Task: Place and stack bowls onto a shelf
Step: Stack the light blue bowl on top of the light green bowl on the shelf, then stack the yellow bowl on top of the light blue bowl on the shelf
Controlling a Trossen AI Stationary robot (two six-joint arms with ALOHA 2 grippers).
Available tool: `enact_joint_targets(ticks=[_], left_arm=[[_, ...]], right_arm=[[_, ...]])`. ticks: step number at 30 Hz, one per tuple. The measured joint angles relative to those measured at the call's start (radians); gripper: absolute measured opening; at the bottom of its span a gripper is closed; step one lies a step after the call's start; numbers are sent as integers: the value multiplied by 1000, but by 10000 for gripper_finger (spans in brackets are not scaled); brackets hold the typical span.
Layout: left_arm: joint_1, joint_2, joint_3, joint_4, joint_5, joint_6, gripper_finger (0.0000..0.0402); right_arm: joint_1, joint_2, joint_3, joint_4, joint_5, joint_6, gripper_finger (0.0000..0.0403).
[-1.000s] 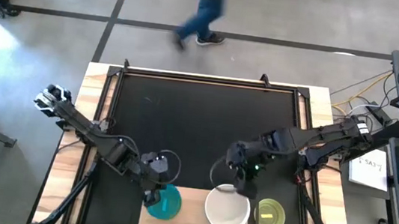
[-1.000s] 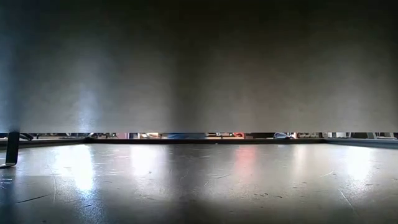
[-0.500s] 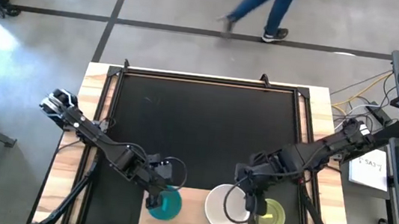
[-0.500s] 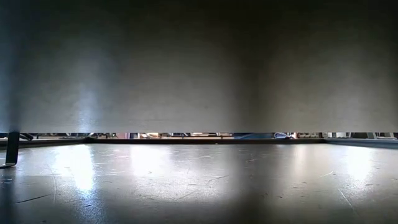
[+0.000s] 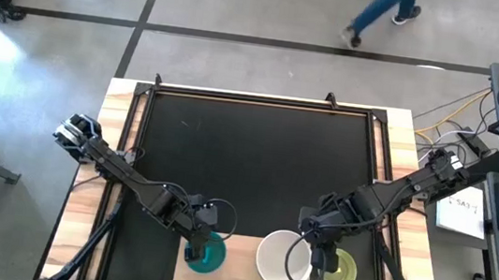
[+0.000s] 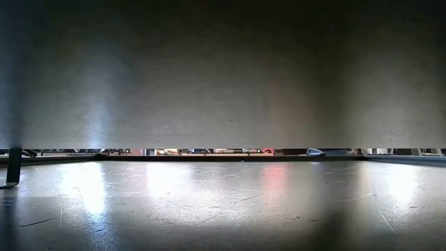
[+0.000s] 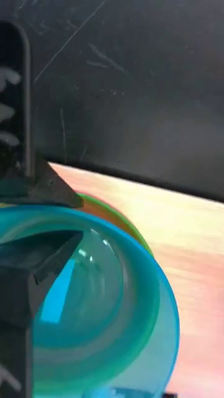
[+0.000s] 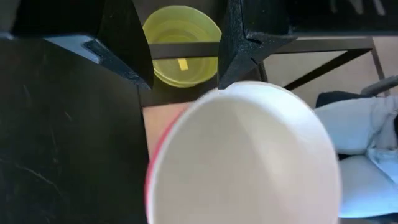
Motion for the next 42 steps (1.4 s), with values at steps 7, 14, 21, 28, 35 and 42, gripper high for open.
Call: enact_joint_targets(ticks=[7, 14, 21, 28, 35, 42], left_arm=[[-1, 2, 49, 12, 46, 0, 114], [-10, 2, 106, 54, 63, 18, 129], [-10, 2, 182, -15, 40, 75, 129], [-9, 2, 228, -35, -16, 169, 129], [-19, 2, 188, -86, 22, 81, 129], [-18, 2, 184, -70, -37, 133, 129]], right_arm=[[0, 0, 0, -31, 10, 11, 166], [0, 0, -2, -32, 11, 9, 166], [0, 0, -2, -66, 9, 69, 166], [59, -1, -2, -203, 7, 244, 166], [143, -2, -2, -203, 8, 346, 166], [245, 13, -9, -199, 89, 545, 166]])
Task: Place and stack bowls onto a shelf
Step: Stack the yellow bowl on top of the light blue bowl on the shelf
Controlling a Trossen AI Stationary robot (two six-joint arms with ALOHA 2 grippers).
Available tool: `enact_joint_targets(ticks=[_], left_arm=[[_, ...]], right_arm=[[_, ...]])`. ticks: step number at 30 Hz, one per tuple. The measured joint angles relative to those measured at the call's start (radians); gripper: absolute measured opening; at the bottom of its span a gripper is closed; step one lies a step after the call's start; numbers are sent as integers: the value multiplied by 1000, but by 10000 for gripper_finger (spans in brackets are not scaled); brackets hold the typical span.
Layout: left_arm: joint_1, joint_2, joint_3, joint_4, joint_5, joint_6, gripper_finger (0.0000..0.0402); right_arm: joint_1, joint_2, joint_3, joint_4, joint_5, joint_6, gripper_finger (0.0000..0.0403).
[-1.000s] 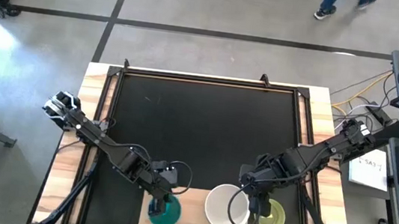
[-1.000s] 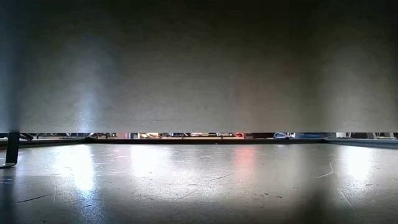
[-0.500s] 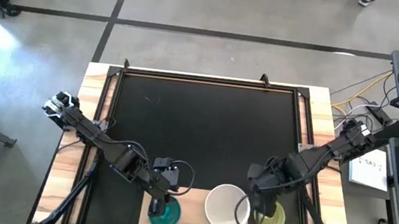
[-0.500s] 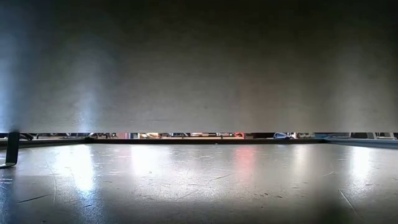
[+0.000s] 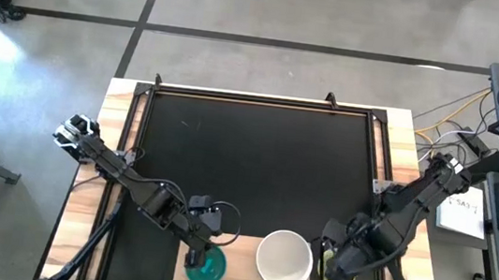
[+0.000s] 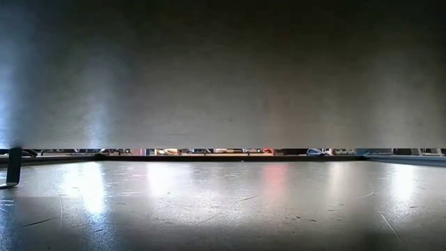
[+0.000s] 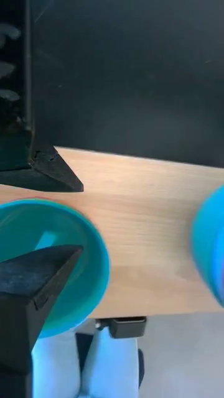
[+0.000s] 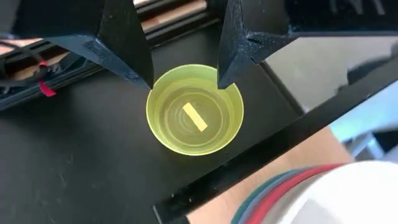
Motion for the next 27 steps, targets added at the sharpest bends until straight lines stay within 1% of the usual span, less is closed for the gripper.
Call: enact_joint_targets(ticks=[4, 7, 12, 17, 20, 23, 27], left_arm=[[1, 0, 19, 12, -34, 29, 130], [1, 0, 36, 4, -36, 23, 130], [1, 0, 72, -1, -37, 49, 130], [1, 0, 103, -9, -38, 85, 130], [1, 0, 116, -14, -44, 101, 130], [1, 0, 119, -15, -47, 109, 130], [1, 0, 119, -15, -47, 111, 130]], right_arm=[[59, 44, -2, 15, 44, 109, 166], [94, 89, -2, 18, 27, 163, 166], [141, 139, -2, 17, -79, 160, 166], [175, 144, -19, 12, -82, 128, 166], [187, 123, -76, 12, -81, 143, 164], [193, 90, -149, 38, -83, 190, 164], [193, 33, -267, 218, -84, 200, 164]])
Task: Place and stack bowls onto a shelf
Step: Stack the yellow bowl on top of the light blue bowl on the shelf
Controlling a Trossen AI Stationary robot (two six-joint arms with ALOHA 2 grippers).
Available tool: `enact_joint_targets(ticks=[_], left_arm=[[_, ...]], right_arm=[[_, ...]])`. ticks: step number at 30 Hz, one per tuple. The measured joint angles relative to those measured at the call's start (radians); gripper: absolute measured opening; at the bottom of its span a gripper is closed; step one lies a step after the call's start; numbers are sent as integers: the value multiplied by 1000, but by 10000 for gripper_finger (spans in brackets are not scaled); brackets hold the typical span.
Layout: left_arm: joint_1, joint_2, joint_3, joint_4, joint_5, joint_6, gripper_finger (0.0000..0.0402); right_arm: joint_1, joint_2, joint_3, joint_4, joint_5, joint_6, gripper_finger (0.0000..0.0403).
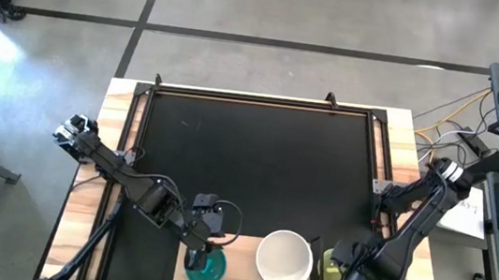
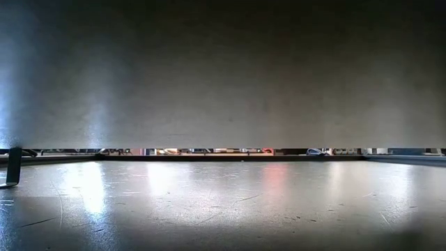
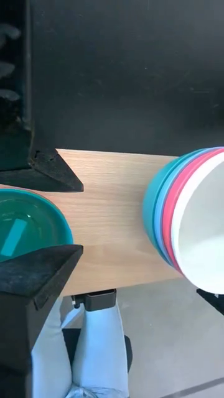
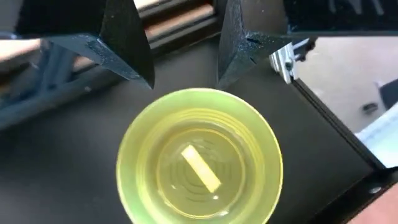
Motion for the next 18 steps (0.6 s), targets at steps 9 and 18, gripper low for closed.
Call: enact_joint_targets(ticks=[9, 18], left_arm=[[0, 0, 0, -12, 0, 8, 130], [0, 0, 0, -19, -1, 15, 130]], right_arm=[[0, -163, -296, 216, 42, 129, 164], [0, -271, -526, 386, 85, 233, 164]])
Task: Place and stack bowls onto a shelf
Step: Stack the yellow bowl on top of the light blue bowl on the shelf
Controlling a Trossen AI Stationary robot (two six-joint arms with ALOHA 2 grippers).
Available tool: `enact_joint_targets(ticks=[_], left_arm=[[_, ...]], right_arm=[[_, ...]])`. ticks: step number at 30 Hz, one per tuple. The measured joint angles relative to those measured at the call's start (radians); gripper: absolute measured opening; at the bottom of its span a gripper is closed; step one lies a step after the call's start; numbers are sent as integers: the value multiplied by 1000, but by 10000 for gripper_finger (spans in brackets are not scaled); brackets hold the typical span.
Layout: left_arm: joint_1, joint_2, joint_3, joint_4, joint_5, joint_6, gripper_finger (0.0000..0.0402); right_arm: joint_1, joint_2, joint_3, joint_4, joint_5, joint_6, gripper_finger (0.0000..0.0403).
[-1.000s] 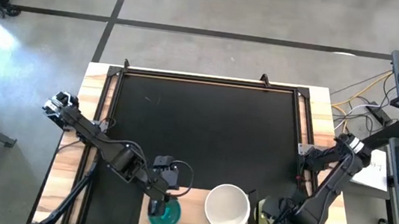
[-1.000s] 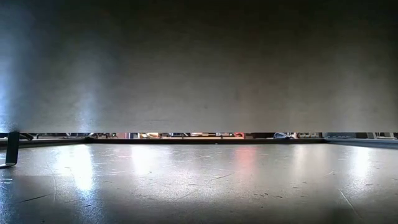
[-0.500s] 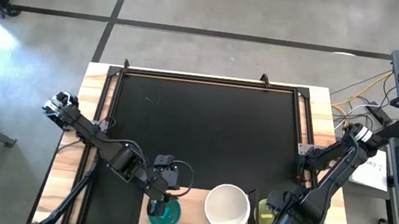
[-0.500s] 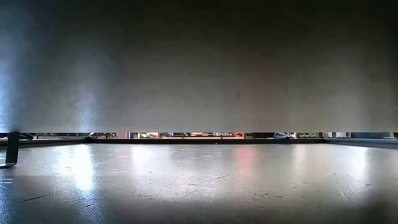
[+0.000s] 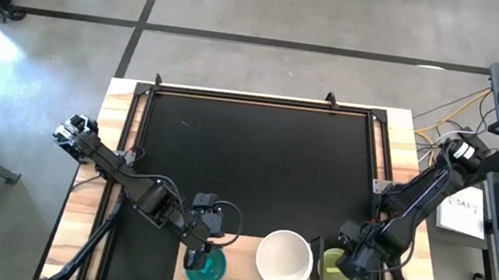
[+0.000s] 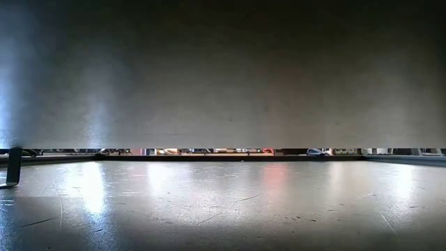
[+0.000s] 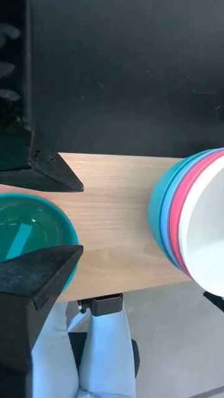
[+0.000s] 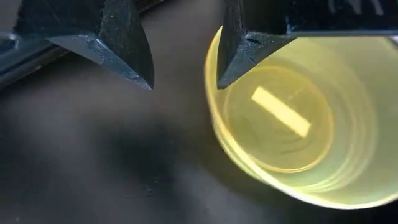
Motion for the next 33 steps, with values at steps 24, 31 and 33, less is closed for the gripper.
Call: enact_joint_targets(ticks=[24, 31, 33], left_arm=[[8, 0, 0, -1, -69, 40, 130], [29, 0, 0, -1, -96, 55, 130], [34, 0, 0, -2, -135, 59, 130]], right_arm=[[-3, 34, -52, 109, 16, -88, 11], [-32, -8, -52, -43, 57, 30, 9], [-49, -28, -52, -138, 125, 102, 9]])
